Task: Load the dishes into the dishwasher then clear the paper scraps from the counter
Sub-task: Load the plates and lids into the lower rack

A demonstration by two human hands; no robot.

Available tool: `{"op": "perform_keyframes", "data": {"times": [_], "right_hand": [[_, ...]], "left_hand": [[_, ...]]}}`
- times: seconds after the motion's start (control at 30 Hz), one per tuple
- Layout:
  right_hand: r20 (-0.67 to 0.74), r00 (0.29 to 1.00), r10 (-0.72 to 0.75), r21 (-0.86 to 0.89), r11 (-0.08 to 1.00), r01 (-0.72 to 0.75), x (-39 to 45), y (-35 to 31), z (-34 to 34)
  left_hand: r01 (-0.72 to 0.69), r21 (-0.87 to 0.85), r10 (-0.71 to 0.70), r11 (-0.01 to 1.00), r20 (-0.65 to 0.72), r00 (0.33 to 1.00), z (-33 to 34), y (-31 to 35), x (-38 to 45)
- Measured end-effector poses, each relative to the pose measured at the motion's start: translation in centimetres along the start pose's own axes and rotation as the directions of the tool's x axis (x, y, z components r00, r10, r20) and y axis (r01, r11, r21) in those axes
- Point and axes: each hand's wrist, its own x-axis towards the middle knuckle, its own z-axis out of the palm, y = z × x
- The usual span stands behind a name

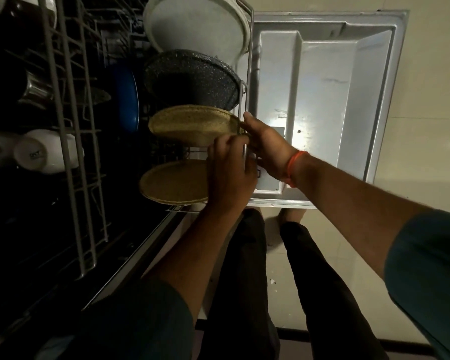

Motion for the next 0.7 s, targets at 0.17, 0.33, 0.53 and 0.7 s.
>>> {"op": "perform_keyframes", "data": {"times": [0.17, 0.33, 0.53, 0.7], "right_hand": [[-0.079, 0.997, -0.006, 0.105, 0.994, 0.014, -0.2, 0.3, -1.4], [-0.270, 0.961, 0.061, 0.091, 0.995, -0.038, -1.1, 1.5, -3.7], [-0.341, 0.926, 0.163, 0.067, 0.987, -0.149, -2.0, 3.6, -4.9], [-0.331, 0.925, 0.188, 0.054, 0.982, -0.181, -2.5, 4.6, -4.4]], "left_hand": [[-0.251, 0.185, 0.252, 0.950, 0.022, 0.968, 1.1, 0.9, 3.0], [-0.513, 0.441, 0.286, 0.736, 0.483, 0.827, 1.4, 0.9, 5.6], [-0.716, 0.651, 0.031, 0.252, 0.734, 0.679, 2.4, -2.2, 6.2], [-0.740, 0.672, -0.007, 0.023, 0.741, 0.672, 2.2, -2.9, 5.9]]}}
